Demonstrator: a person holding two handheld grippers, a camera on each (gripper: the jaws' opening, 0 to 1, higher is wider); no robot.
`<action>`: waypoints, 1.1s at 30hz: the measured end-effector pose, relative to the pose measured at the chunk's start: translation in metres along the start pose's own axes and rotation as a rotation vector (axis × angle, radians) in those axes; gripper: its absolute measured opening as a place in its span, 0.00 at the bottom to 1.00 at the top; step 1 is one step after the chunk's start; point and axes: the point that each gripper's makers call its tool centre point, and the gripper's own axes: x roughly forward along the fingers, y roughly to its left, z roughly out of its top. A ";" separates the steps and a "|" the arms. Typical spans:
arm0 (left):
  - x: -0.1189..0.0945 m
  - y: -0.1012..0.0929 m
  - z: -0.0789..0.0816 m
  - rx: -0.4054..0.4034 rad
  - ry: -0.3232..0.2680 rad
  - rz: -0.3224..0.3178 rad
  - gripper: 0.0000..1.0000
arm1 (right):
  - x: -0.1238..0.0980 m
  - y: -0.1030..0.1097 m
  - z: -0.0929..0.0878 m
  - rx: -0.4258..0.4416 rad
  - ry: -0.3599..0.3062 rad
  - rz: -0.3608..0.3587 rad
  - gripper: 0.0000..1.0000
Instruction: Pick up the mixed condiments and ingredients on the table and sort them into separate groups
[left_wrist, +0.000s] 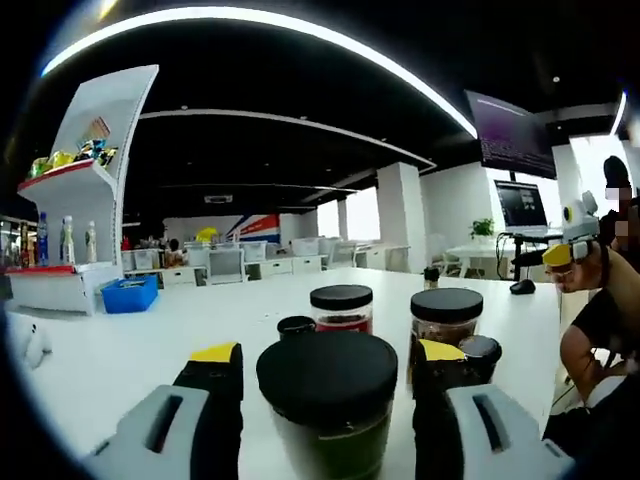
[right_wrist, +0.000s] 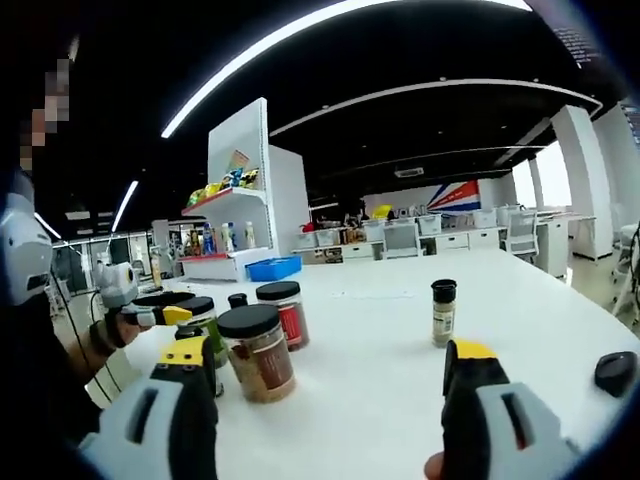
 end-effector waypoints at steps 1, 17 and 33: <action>0.000 0.000 -0.002 -0.002 0.000 -0.001 0.60 | 0.000 0.000 0.000 -0.003 0.000 -0.002 0.91; 0.002 0.003 -0.002 -0.029 -0.021 0.010 0.55 | 0.005 0.006 -0.006 0.021 0.020 0.023 0.87; -0.009 0.009 0.005 -0.017 0.021 -0.004 0.53 | 0.005 0.003 -0.007 0.017 0.027 0.014 0.86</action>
